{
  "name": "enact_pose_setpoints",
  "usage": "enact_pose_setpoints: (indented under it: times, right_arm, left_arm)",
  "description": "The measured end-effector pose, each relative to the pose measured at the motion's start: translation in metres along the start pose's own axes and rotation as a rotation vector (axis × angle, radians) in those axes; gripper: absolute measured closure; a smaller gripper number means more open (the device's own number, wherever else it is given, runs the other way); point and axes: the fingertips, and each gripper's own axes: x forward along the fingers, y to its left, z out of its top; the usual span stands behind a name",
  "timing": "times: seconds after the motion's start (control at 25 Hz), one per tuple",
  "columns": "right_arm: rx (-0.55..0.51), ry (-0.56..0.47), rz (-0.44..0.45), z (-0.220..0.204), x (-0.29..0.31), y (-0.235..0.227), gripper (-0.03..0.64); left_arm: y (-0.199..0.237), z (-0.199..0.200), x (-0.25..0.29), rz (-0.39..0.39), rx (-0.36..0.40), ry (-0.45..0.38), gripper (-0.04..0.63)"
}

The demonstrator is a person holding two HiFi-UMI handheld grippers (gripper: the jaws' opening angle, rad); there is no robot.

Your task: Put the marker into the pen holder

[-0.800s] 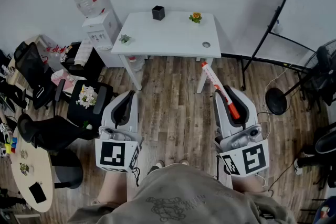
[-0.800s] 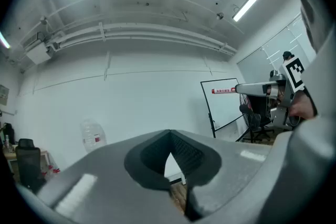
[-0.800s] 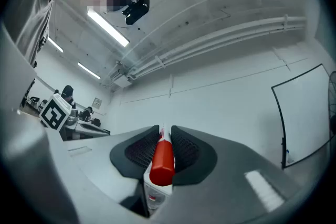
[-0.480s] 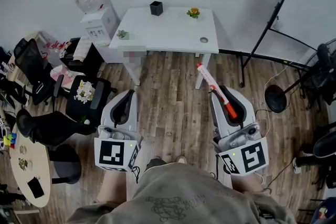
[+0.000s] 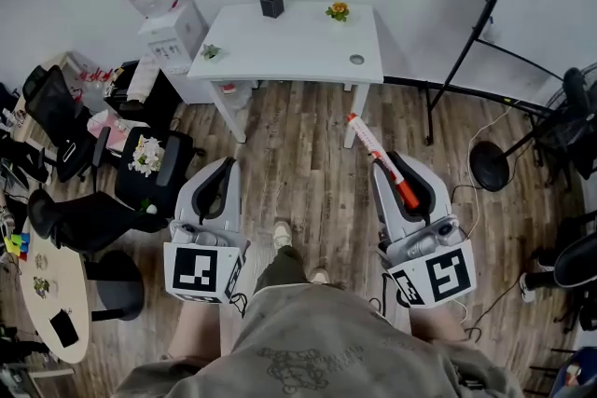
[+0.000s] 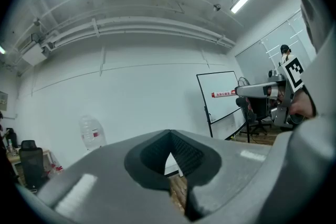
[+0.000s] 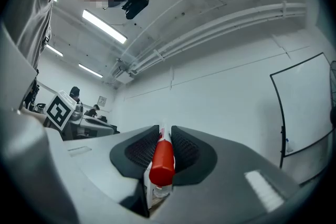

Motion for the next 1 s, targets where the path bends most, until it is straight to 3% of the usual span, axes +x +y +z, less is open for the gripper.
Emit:
enact_pose_setpoints:
  times: [0.48, 1.0]
  right_arm:
    - [-0.012, 0.059, 0.007, -0.028, 0.045, -0.014, 0.517]
    - [-0.057, 0.199, 0.055, -0.078, 0.216, -0.027, 0.517]
  left_arm:
    - [0.021, -0.018, 0.046, -0.037, -0.038, 0.008, 0.594]
    - [0.147, -0.052, 0.158, -0.023, -0.051, 0.027, 0.594]
